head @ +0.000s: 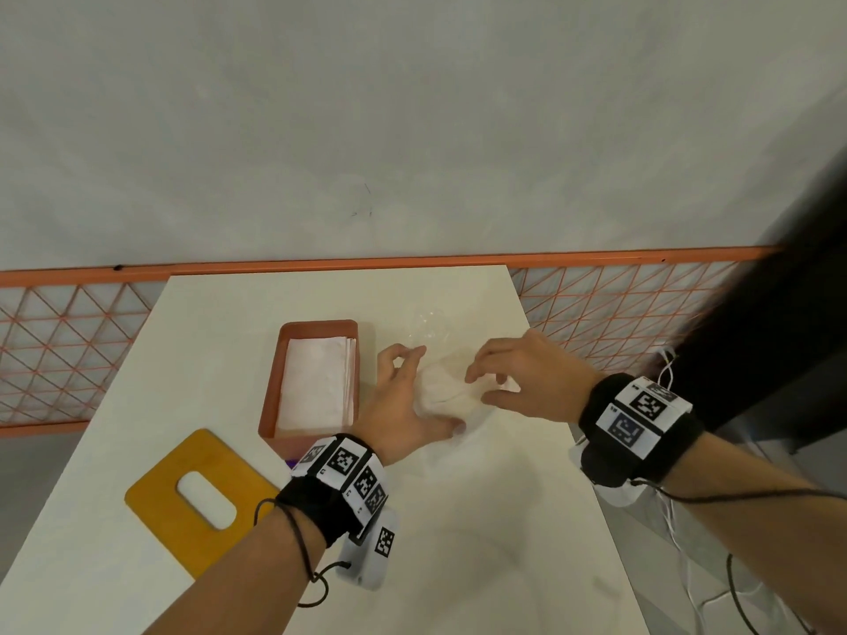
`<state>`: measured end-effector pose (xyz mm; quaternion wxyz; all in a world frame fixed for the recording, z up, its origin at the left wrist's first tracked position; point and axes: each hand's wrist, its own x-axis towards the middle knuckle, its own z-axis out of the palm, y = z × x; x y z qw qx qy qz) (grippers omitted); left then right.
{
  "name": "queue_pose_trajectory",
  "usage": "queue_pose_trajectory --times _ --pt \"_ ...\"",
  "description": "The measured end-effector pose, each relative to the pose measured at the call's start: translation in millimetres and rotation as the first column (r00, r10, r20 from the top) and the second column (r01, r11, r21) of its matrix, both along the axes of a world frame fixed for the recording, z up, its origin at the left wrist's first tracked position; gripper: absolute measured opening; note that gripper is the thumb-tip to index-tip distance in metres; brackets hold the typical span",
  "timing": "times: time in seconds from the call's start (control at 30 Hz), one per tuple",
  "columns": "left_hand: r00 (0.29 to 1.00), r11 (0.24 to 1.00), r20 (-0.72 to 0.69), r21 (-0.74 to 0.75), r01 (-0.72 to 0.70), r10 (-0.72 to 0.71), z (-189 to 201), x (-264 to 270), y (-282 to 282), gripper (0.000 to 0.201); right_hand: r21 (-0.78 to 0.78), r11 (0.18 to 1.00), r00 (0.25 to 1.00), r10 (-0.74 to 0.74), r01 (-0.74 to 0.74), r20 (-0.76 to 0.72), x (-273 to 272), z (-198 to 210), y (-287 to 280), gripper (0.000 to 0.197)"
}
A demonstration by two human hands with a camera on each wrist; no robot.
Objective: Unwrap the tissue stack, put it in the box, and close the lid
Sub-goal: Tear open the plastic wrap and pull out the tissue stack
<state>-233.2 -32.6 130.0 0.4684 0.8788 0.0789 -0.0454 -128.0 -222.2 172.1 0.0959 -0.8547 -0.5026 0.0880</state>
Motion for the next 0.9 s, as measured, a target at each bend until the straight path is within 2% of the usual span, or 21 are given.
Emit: queue_pose_trajectory --times 0.13,0.23,0.5,0.7,0.9 --pt "1.0 0.997 0.011 -0.073 -0.024 0.025 -4.8 -6.2 -3.2 0.11 -0.066 0.995 0.991 -0.082 0.075 -0.109 1.6 2.1 -3.1 0.042" --pt "0.999 0.995 0.026 -0.101 -0.017 0.019 -8.2 -8.8 -7.1 0.112 -0.06 0.993 0.985 -0.113 0.106 -0.13 -0.1 -0.2 -0.9 0.041" --pt "0.995 0.995 0.087 -0.09 -0.036 0.044 -19.7 -10.4 -8.5 0.109 -0.051 0.988 0.984 -0.152 0.148 -0.097 -2.7 -0.5 -1.3 0.032" --pt "0.993 0.984 0.086 -0.168 -0.059 0.074 -27.8 -8.9 -1.9 0.11 -0.052 0.99 0.991 -0.13 0.131 0.028 -11.9 -2.7 4.3 0.025" --pt "0.995 0.966 0.057 -0.252 -0.06 0.077 -33.2 -10.2 -0.7 0.111 -0.114 0.986 0.992 -0.118 0.122 0.038 -12.9 2.7 5.3 0.021"
